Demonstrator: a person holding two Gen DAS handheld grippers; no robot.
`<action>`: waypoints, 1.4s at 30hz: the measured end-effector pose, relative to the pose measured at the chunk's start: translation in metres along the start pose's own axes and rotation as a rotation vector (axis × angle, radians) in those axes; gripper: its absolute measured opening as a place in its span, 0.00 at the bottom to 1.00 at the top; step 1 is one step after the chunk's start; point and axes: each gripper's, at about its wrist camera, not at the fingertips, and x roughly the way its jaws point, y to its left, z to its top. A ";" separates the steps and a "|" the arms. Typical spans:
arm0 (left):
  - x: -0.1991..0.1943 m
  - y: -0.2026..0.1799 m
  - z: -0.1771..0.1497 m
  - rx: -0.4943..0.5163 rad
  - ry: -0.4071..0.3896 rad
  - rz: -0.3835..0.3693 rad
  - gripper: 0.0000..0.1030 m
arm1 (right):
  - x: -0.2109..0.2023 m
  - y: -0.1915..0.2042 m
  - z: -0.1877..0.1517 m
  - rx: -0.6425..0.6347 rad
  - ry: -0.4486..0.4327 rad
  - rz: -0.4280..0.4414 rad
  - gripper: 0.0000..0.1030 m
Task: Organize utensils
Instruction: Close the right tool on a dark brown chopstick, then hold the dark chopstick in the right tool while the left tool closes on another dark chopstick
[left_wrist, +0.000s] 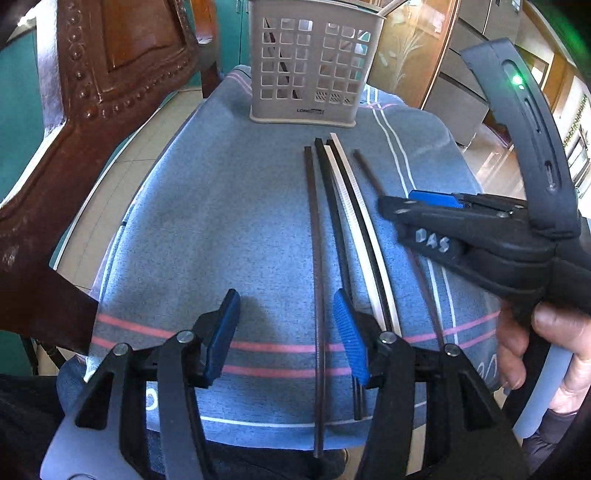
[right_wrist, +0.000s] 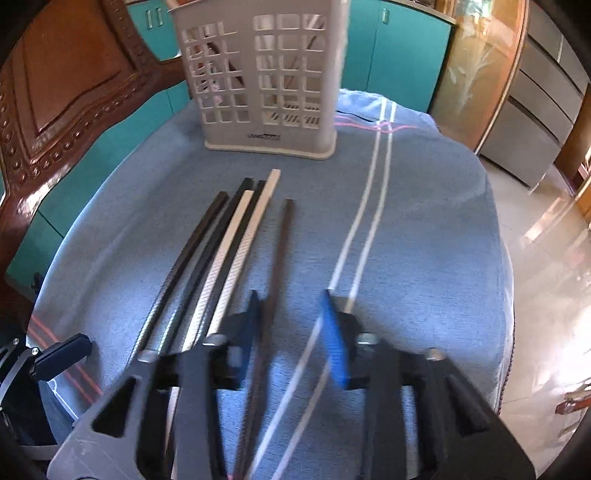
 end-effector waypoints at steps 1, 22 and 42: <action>0.001 0.001 0.001 -0.003 0.001 -0.001 0.53 | -0.001 -0.004 0.000 0.013 0.004 0.002 0.11; 0.001 -0.001 0.001 -0.007 0.000 -0.002 0.57 | -0.025 -0.049 0.002 0.148 -0.026 0.011 0.06; 0.002 -0.002 0.001 -0.006 -0.002 0.000 0.60 | -0.025 -0.054 -0.002 0.159 -0.021 0.018 0.06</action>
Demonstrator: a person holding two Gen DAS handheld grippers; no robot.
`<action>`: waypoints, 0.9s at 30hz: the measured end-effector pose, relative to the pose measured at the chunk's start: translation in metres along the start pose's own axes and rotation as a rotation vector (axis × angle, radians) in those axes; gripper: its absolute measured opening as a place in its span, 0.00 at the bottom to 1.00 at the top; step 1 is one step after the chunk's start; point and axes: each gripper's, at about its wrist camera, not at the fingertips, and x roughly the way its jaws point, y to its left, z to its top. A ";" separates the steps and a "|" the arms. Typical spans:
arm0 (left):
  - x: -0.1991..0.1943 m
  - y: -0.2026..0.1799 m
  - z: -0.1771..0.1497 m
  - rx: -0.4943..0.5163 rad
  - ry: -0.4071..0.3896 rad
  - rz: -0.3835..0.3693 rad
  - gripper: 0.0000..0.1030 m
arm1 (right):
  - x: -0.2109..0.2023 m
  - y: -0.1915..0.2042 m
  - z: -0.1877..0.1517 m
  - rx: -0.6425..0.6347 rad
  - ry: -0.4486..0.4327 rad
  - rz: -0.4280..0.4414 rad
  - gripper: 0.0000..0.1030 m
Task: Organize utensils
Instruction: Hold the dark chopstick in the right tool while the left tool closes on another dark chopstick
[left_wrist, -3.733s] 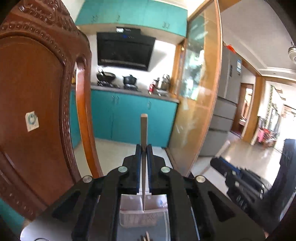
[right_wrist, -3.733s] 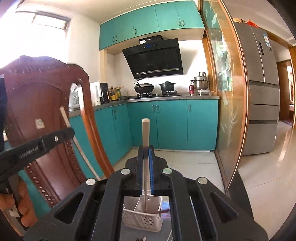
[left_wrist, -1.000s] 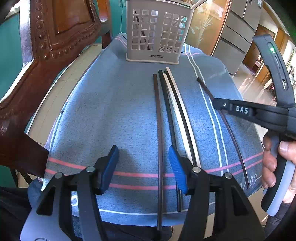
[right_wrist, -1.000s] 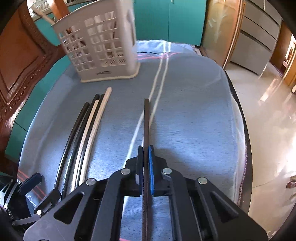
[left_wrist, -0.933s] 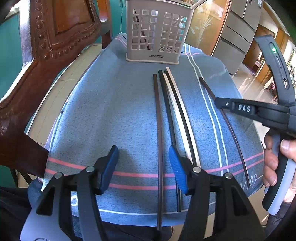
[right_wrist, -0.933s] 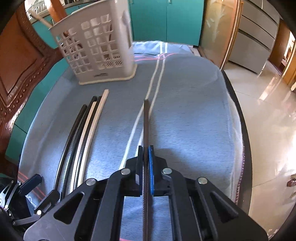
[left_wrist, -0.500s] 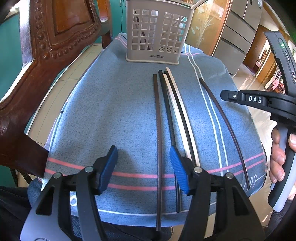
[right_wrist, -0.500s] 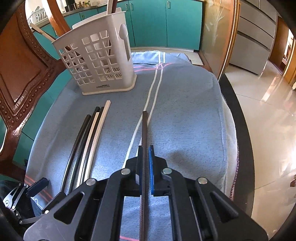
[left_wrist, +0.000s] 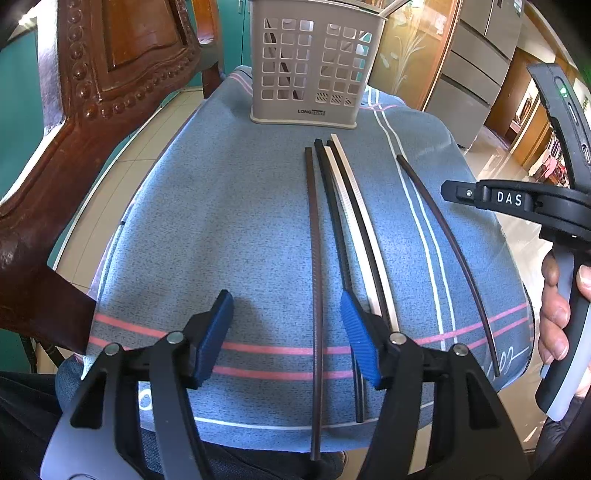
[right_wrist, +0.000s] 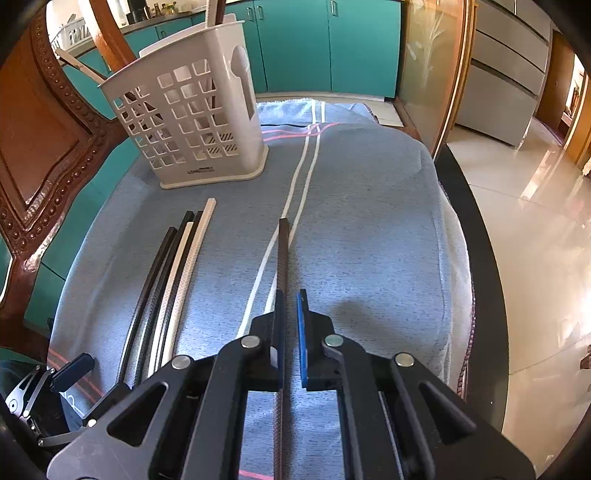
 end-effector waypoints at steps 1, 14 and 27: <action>0.000 0.000 0.000 0.001 0.000 0.000 0.60 | 0.000 0.000 0.000 0.002 0.001 0.001 0.06; 0.007 0.000 0.029 -0.002 0.006 -0.087 0.60 | 0.007 0.014 -0.005 -0.064 0.022 0.003 0.08; 0.022 0.015 0.040 -0.039 0.065 -0.153 0.58 | 0.002 0.003 -0.003 -0.043 0.009 -0.010 0.25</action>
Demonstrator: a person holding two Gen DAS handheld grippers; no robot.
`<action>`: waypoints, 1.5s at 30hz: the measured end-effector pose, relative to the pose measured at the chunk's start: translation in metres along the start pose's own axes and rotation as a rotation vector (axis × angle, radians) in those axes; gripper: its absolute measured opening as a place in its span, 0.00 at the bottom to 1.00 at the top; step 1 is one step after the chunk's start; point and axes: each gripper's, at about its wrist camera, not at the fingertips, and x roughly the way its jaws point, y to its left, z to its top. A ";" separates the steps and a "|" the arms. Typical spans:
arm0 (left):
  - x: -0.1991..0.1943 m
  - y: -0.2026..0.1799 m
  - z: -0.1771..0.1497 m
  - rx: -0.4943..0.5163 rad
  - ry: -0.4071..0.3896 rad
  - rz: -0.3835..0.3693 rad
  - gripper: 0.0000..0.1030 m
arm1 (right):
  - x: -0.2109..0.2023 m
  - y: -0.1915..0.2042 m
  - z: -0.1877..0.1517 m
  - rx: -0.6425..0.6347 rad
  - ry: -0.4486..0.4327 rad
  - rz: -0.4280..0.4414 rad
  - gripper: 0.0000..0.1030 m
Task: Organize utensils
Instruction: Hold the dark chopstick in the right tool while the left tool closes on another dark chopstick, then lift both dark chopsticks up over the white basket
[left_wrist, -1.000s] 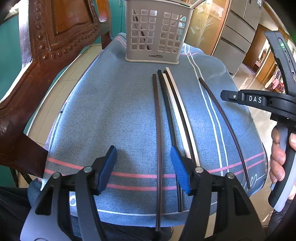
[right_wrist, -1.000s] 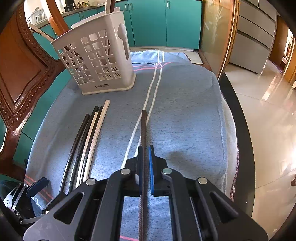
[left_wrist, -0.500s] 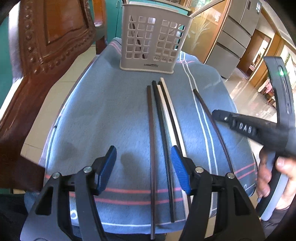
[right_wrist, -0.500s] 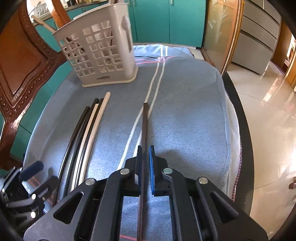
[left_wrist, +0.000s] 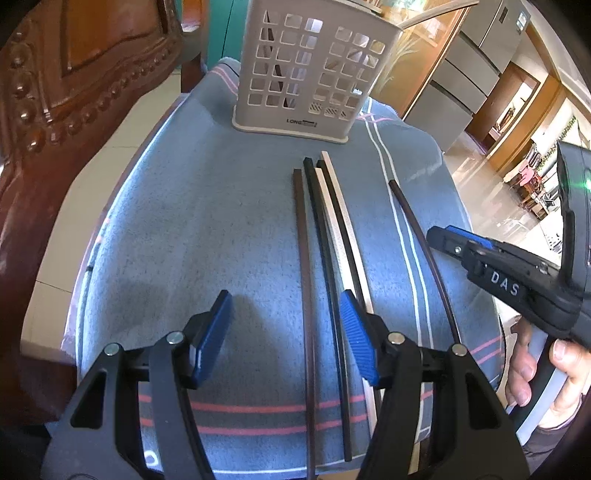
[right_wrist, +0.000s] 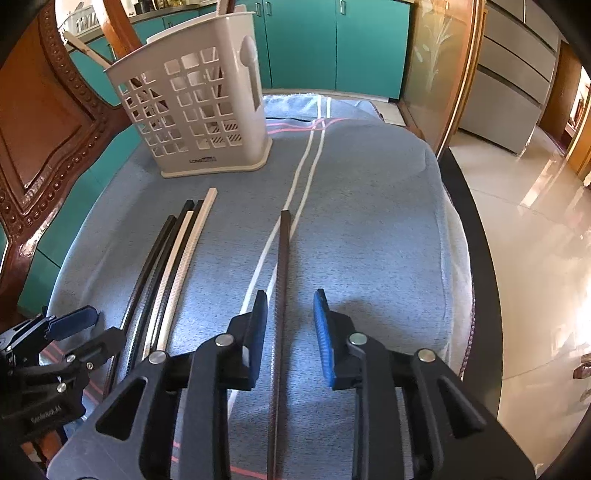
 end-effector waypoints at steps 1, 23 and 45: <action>0.002 0.000 0.002 0.003 0.006 -0.006 0.58 | 0.001 -0.001 0.000 0.001 0.001 0.001 0.25; 0.050 -0.018 0.058 0.137 0.068 0.205 0.63 | 0.031 0.012 0.013 -0.079 0.025 -0.074 0.35; 0.037 -0.021 0.064 0.130 0.047 0.127 0.07 | -0.001 0.008 0.028 -0.047 -0.092 0.012 0.06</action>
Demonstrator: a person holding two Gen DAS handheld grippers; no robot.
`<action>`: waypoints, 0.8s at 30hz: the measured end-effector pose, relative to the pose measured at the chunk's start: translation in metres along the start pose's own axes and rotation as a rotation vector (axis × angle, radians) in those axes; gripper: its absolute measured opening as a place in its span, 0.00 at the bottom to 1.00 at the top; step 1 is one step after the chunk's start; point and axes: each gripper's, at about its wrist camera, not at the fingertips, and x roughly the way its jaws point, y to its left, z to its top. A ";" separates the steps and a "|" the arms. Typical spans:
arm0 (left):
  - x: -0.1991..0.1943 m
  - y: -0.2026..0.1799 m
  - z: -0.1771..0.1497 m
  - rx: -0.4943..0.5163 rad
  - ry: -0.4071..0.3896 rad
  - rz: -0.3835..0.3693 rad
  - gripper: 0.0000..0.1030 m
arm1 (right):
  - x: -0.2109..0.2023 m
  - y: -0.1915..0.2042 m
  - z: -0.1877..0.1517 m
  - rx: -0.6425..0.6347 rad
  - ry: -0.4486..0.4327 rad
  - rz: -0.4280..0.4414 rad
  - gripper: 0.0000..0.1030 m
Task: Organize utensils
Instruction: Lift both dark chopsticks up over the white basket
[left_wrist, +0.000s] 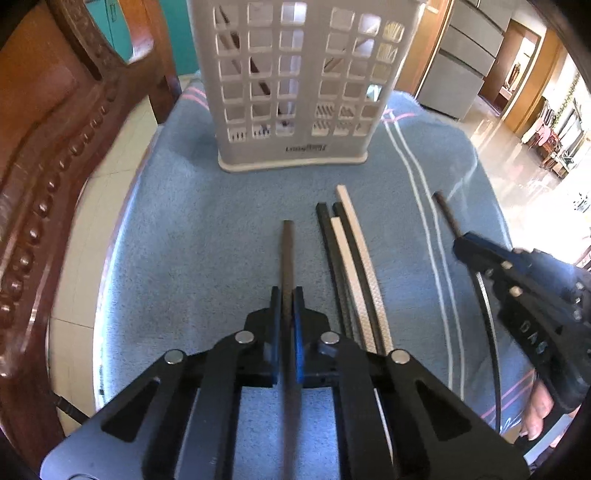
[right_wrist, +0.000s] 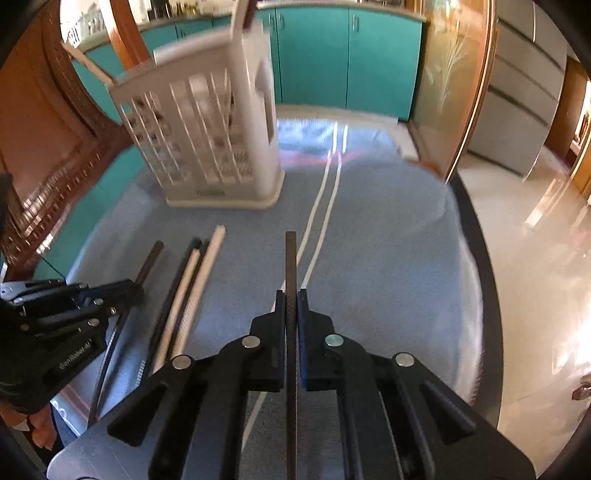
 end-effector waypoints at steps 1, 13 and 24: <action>-0.006 0.001 0.000 -0.002 -0.011 -0.005 0.07 | -0.006 -0.001 0.002 0.000 -0.016 0.003 0.06; -0.134 0.007 0.017 -0.013 -0.267 -0.130 0.07 | -0.120 -0.015 0.039 0.009 -0.267 0.112 0.06; -0.255 0.025 0.097 -0.035 -0.595 -0.139 0.07 | -0.210 -0.018 0.113 0.026 -0.579 0.231 0.06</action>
